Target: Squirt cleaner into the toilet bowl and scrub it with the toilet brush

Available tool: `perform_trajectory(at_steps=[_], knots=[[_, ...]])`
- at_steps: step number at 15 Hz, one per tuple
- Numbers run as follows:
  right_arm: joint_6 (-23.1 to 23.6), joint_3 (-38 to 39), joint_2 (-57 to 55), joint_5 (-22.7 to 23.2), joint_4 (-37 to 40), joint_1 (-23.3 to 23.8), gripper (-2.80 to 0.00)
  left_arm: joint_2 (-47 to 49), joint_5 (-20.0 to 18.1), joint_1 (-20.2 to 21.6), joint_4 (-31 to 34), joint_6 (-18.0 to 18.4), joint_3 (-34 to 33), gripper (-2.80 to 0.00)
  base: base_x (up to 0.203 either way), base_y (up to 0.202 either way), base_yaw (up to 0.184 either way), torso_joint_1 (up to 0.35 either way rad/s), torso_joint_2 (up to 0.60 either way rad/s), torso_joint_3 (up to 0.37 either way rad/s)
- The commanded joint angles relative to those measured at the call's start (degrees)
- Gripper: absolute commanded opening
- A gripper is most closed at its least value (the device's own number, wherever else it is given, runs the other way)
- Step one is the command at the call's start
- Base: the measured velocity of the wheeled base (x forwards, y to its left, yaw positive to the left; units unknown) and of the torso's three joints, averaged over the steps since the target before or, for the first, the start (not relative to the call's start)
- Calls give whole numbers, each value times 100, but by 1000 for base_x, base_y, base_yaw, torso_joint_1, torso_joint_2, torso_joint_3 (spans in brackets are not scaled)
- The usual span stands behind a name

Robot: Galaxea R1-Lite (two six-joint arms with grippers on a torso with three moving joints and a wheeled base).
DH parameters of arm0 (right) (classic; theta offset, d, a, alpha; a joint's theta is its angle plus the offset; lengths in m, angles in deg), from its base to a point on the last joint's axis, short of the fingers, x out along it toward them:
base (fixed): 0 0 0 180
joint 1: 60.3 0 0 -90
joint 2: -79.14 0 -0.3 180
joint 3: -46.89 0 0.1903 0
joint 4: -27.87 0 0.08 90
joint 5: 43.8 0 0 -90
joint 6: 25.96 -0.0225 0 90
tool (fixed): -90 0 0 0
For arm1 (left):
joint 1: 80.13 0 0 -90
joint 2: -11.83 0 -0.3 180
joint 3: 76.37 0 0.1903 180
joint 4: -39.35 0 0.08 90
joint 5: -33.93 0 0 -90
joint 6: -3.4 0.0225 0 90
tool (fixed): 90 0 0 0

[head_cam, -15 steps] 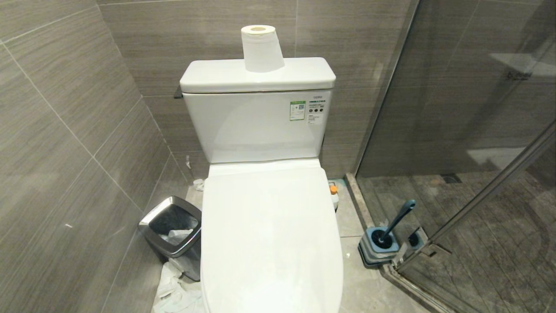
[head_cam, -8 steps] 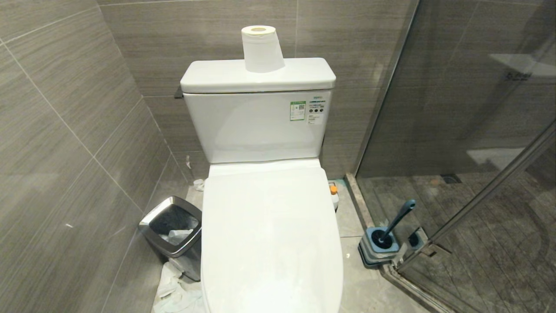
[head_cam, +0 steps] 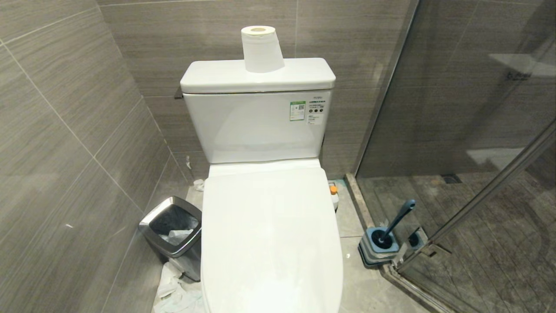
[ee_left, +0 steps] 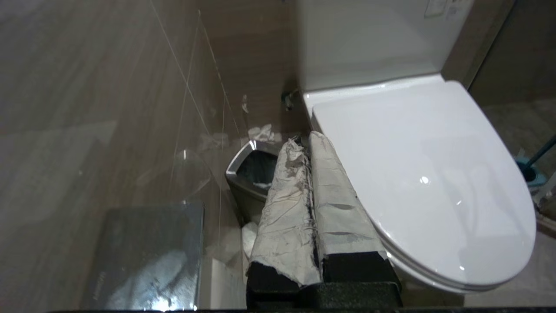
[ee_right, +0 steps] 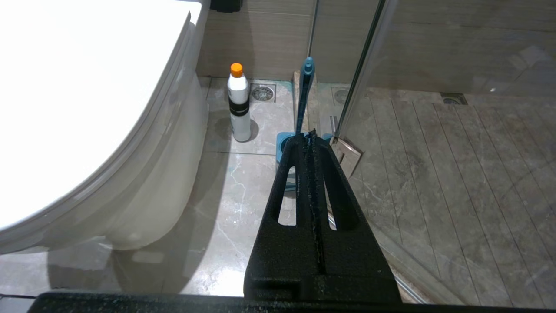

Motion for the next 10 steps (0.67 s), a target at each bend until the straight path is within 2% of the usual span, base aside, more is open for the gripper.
perform_trajectory(at_steps=[1,3,6,8,10], knots=[[2,1,-9,2,-2,0,-280,-589,7,38,-1,52,-633,-280,0,0,0,0,0,0],[2,1,-9,2,-2,0,-280,-1185,-10,-12,-42,190,-1380,-280,0,0,0,0,0,0],[2,1,-9,2,-2,0,-280,-1371,19,-29,-300,155,-2387,-280,0,0,0,0,0,0],[2,1,-9,2,-2,0,-280,-1381,29,-29,-914,168,-3117,-280,0,0,0,0,0,0],[2,1,-9,0,-2,0,-280,-1383,33,-29,-1994,185,-3897,-280,0,0,0,0,0,0]])
